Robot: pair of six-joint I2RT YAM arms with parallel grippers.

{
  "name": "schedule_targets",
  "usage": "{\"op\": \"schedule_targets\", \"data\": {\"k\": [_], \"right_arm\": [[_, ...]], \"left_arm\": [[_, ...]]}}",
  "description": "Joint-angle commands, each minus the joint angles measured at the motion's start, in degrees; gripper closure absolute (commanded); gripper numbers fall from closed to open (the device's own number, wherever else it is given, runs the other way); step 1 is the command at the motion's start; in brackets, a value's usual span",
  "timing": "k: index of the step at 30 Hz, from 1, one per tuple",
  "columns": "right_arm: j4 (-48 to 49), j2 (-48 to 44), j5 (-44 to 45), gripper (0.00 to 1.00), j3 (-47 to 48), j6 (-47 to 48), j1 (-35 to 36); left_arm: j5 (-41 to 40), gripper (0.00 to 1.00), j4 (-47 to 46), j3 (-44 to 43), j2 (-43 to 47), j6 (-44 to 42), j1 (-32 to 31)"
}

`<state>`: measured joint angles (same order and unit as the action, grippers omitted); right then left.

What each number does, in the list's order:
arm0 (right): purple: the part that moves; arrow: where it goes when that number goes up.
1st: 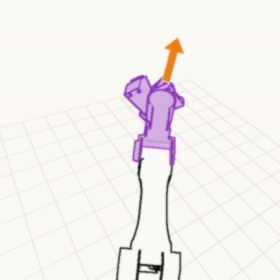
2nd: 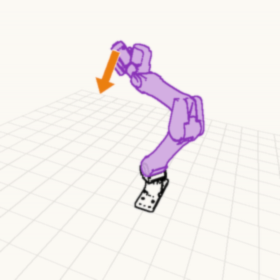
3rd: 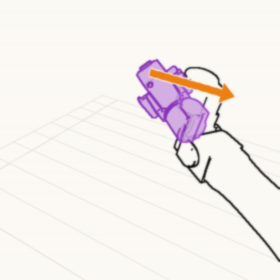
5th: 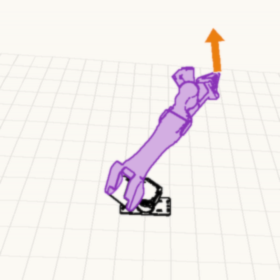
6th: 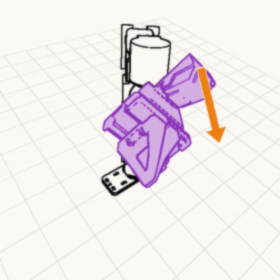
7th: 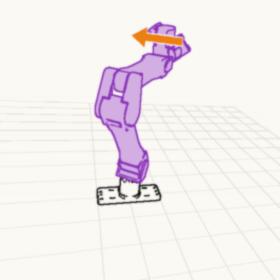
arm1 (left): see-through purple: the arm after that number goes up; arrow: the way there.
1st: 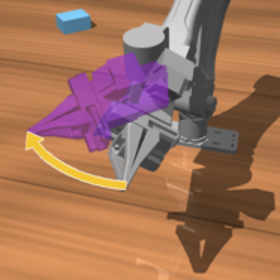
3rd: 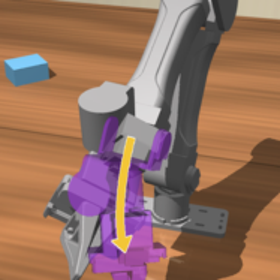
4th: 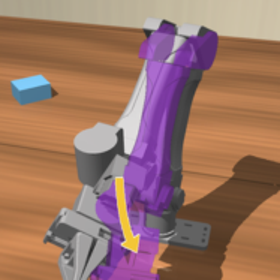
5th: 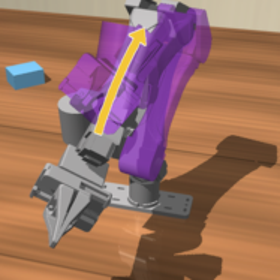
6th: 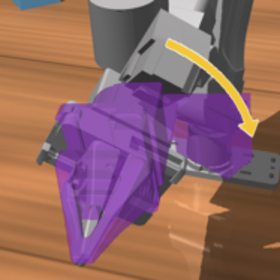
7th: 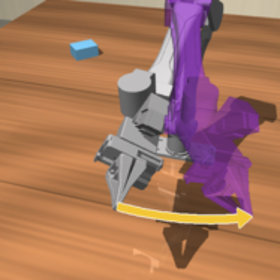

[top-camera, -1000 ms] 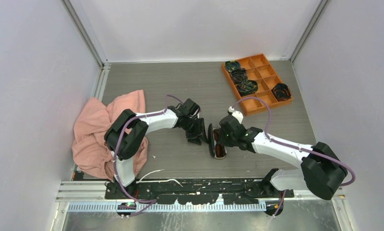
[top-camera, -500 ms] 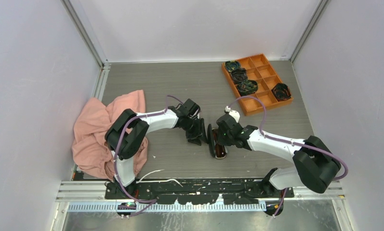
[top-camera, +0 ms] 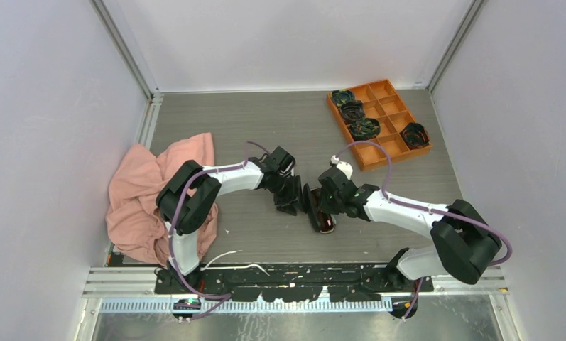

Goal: Organize the sunglasses
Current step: Place the sunglasses in the sunglasses case.

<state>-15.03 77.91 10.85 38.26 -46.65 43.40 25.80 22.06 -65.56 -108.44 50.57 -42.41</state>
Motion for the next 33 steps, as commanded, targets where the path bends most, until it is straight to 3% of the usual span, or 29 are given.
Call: {"op": "schedule_targets", "data": {"k": [1,10,24,33], "right_arm": [[0.70,-0.70,-0.30,0.71,0.04,0.42,0.28],[1.51,-6.42,-1.06,0.69,-1.98,1.85,0.23],[3.58,-3.21,-2.76,0.70,-1.61,2.49,0.24],[4.15,-0.02,-2.52,0.75,-1.61,2.84,0.27]], "left_arm": [[1.66,0.59,-1.92,-1.85,0.05,-0.28,-0.30],[1.78,0.59,-1.14,-1.59,0.79,-1.47,-0.30],[3.33,0.59,-3.08,-1.41,0.87,-0.43,-0.30],[3.71,0.59,-3.28,-1.59,1.05,-0.20,-0.30]]}}
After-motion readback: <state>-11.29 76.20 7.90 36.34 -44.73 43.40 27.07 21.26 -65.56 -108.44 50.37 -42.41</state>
